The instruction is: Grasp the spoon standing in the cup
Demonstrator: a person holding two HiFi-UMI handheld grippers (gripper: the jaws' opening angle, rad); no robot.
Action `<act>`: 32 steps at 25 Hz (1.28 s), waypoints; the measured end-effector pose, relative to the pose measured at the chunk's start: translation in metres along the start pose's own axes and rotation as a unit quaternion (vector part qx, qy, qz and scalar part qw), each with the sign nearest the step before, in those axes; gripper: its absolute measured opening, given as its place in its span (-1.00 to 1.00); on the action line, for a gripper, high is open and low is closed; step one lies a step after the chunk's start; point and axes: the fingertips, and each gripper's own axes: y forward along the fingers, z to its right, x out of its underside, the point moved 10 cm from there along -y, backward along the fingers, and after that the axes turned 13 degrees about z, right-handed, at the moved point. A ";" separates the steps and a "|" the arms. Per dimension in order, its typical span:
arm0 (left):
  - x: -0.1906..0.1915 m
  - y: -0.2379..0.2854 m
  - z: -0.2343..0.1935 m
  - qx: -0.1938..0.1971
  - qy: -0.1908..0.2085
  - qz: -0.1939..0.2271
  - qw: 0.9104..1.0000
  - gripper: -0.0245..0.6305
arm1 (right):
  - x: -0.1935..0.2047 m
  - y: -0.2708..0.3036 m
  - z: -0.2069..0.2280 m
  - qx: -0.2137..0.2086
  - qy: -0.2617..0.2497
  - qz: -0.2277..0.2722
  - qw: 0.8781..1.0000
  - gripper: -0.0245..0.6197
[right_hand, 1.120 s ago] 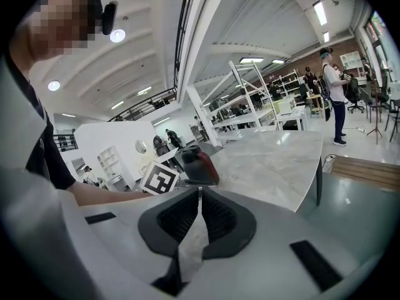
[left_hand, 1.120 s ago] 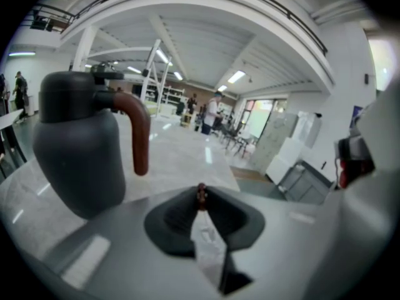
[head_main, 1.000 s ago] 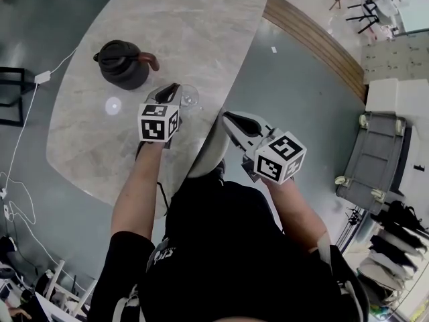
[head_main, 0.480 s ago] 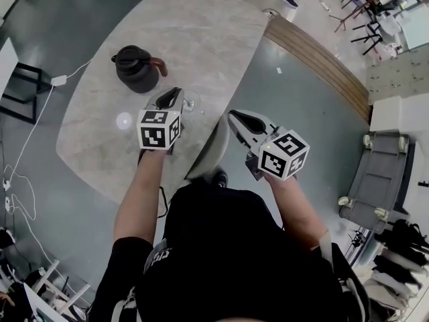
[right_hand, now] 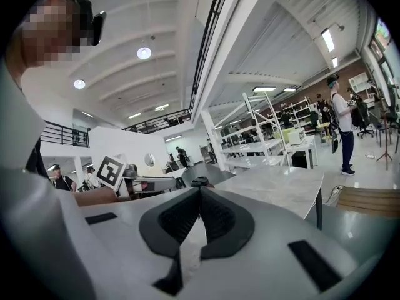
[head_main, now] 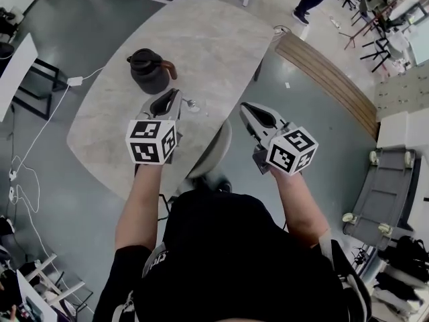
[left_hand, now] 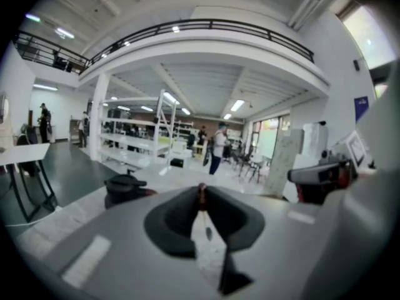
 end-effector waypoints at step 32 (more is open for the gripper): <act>-0.037 -0.052 -0.002 -0.026 0.020 0.073 0.997 -0.78 | -0.026 -0.020 -0.022 -0.003 -0.087 0.068 0.994 -0.95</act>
